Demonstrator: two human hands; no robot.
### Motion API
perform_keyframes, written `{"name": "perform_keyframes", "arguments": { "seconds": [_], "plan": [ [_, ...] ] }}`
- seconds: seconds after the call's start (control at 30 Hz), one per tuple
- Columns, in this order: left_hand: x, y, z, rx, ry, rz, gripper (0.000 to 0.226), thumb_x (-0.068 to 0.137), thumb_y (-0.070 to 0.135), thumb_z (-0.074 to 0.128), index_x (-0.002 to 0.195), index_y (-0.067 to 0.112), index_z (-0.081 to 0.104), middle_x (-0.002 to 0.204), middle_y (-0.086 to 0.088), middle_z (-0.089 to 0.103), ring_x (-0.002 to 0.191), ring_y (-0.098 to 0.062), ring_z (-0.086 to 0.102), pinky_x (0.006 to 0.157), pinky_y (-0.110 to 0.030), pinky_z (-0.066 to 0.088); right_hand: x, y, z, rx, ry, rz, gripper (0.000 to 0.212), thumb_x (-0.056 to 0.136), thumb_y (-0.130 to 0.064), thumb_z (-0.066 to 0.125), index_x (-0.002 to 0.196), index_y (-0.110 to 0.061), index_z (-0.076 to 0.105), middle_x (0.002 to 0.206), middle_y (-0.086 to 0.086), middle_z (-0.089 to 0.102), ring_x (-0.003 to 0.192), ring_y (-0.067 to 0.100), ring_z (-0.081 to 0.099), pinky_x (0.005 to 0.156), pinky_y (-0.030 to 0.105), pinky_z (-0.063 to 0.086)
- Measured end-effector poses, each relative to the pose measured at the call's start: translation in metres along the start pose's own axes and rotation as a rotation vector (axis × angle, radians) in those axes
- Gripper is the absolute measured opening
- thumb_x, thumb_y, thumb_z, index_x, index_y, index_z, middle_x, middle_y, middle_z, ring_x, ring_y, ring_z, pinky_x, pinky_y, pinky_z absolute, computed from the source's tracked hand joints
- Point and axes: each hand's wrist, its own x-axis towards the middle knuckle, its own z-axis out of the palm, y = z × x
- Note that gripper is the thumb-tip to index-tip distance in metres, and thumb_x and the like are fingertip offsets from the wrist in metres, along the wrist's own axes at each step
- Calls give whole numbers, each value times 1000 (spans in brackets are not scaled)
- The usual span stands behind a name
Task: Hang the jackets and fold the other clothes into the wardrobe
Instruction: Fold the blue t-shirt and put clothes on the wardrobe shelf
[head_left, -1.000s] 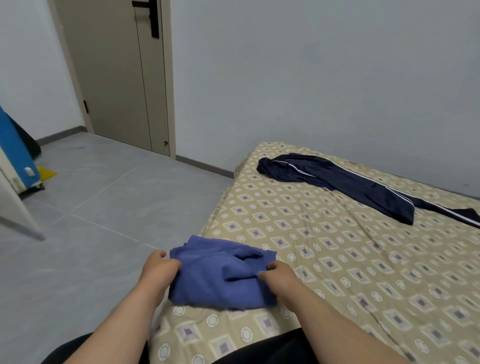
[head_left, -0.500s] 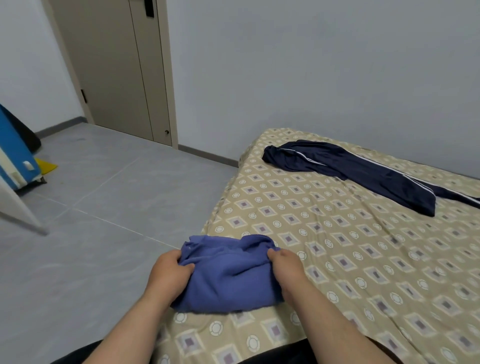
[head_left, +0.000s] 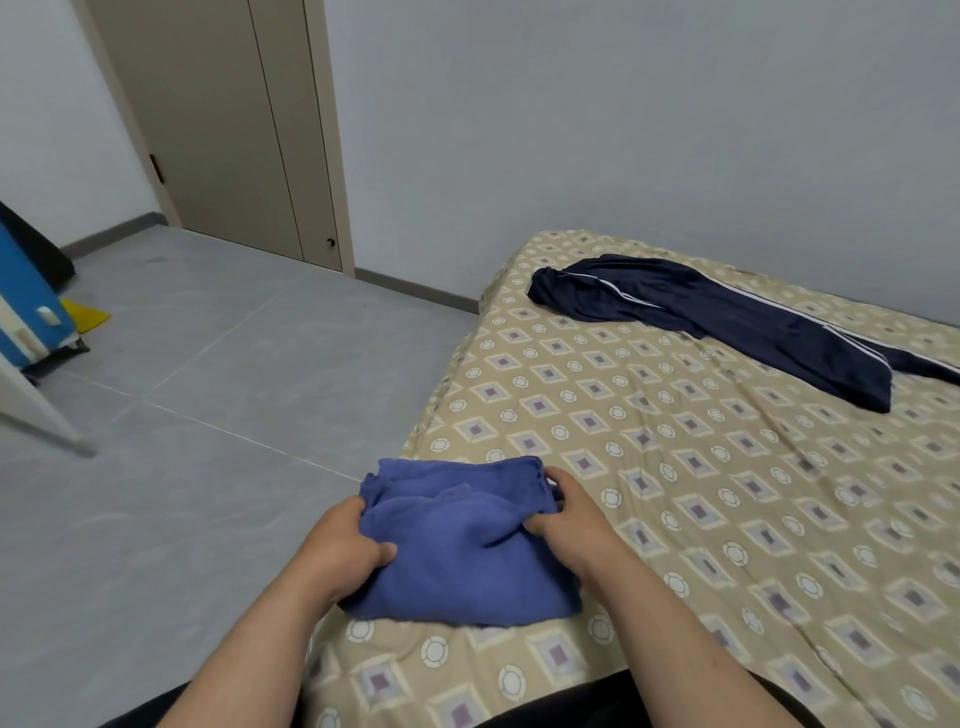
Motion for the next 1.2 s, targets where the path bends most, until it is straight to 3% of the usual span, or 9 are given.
{"name": "perform_keyframes", "arguments": {
  "seconds": [0.07,0.17,0.4,0.53,0.6,0.73,0.83,1.1,1.2],
  "plan": [
    [6,-2,2,-20,86,40,24,81,2,63,97,21,60,92,0,68,87,-17,64,67,-29,47,5,-2,0,-35,34,28,10,85,-18,67,90,-25,62,91,-6,69,79,13,64,67,26,48],
    [14,-5,4,8,199,58,10,92,10,54,89,13,62,88,-5,67,86,-26,62,72,-34,47,11,-2,1,-85,86,63,21,90,-18,64,71,-17,53,71,0,57,62,15,47,56,25,36],
    [17,-7,4,7,317,49,34,98,19,49,68,4,55,72,-10,60,72,-29,53,68,-37,42,15,-1,-6,37,268,183,26,88,-1,46,80,-18,64,77,-1,58,69,19,53,68,31,47],
    [0,5,0,-240,-71,-43,33,80,46,74,81,14,67,82,7,73,77,-17,68,70,-29,49,16,6,-10,-9,288,273,19,93,-5,41,88,-11,59,74,2,50,77,24,50,70,29,40],
    [-5,5,0,-187,-213,-29,36,68,37,81,98,21,68,95,8,75,91,-14,71,75,-29,53,12,7,-4,-15,216,216,23,86,-2,41,87,-18,58,81,-4,57,74,18,54,66,27,40],
    [1,7,6,-161,52,68,6,88,12,66,89,15,70,89,-2,74,89,-23,68,79,-35,52,11,6,-5,30,297,118,48,81,1,40,111,-27,64,98,-13,60,95,17,59,82,30,46],
    [14,14,-1,-306,184,45,11,92,20,64,86,11,68,86,-7,72,78,-25,64,72,-36,50,12,13,-6,64,324,160,36,78,2,40,94,-15,68,101,8,70,84,18,60,80,32,49],
    [39,4,8,-69,147,69,23,88,16,65,69,9,53,66,-4,56,62,-21,48,57,-30,36,18,14,3,-163,251,58,52,81,1,44,123,-27,59,103,-12,63,93,16,61,80,29,47],
    [47,3,11,-119,296,131,28,88,16,64,63,12,53,59,1,55,59,-18,49,54,-29,37,21,13,2,-46,375,83,43,73,1,39,98,-21,66,89,-4,69,75,14,60,64,28,43]
  ]
}}
